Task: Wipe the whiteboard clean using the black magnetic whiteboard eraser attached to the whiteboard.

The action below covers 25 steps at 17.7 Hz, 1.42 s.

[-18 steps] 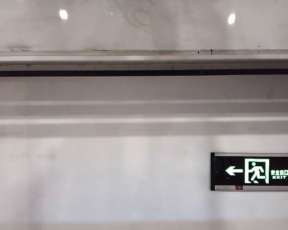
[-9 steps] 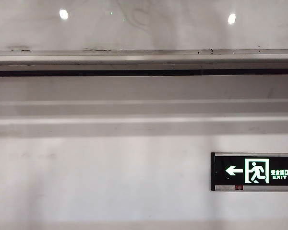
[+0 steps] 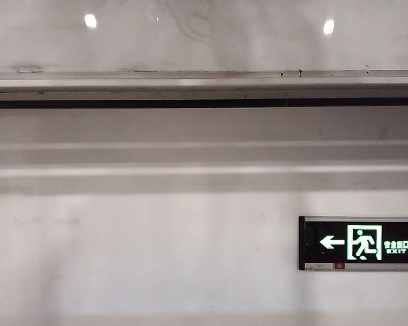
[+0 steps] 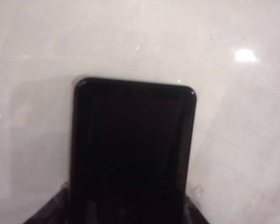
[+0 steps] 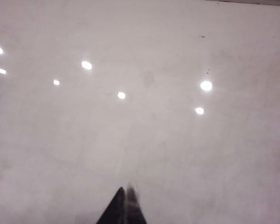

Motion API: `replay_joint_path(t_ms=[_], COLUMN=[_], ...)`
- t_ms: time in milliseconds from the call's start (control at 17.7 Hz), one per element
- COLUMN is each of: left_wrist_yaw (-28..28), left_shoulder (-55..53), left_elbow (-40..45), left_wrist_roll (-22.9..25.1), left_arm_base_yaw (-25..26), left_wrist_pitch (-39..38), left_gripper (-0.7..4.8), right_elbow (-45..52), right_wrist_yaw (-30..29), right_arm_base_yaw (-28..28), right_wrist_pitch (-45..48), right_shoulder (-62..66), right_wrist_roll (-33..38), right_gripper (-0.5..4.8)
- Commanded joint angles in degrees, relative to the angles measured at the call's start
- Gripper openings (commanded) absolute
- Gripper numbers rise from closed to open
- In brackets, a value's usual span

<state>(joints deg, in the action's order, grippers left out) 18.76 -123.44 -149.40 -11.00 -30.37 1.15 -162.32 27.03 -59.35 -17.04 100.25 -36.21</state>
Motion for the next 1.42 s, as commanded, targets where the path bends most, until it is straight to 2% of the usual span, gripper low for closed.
replay_joint_path(t_ms=[57,170,510,680,906,1133,1246,1360,1416], left_wrist_yaw=[-4.70,-7.28,-7.45,-7.69,-9.64,-9.60,-7.39,-6.23,-4.92], left_shoulder=[-1.07,-1.09,-1.53,-1.53,-1.55,-1.60,-1.62,-1.51,-1.16], left_elbow=[0.31,0.31,0.31,0.31,0.31,0.31,0.28,0.22,0.22], left_wrist_roll=[-0.15,0.04,0.11,3.72,5.27,5.25,4.79,4.44,2.99], left_arm_base_yaw=[-0.24,-0.39,-0.61,-0.61,-0.61,-0.59,-0.57,-0.55,-0.37], left_wrist_pitch=[-3.74,-5.68,-11.63,-15.69,-17.27,-20.68,-19.78,-17.75,-16.52], left_gripper=[2.95,2.95,2.95,2.94,2.76,2.76,2.73,1.94,1.71], right_elbow=[-0.15,-0.15,-0.15,-0.15,-0.15,-0.15,-0.15,-0.15,-0.15], right_wrist_yaw=[0.09,0.09,0.11,0.11,0.09,0.09,0.09,0.09,0.09], right_arm_base_yaw=[-0.11,-0.13,-0.13,-0.13,-0.13,-0.13,-0.13,-0.13,-0.13], right_wrist_pitch=[0.50,0.52,0.50,0.50,0.52,0.52,0.52,0.50,0.55], right_shoulder=[-0.22,-0.22,-0.22,-0.22,-0.22,-0.22,-0.22,-0.22,-0.22], right_wrist_roll=[0.22,0.22,0.22,0.24,0.24,0.22,0.22,0.22,0.22], right_gripper=[-0.05,-0.05,-0.05,-0.05,-0.05,-0.05,-0.05,-0.05,-0.05])
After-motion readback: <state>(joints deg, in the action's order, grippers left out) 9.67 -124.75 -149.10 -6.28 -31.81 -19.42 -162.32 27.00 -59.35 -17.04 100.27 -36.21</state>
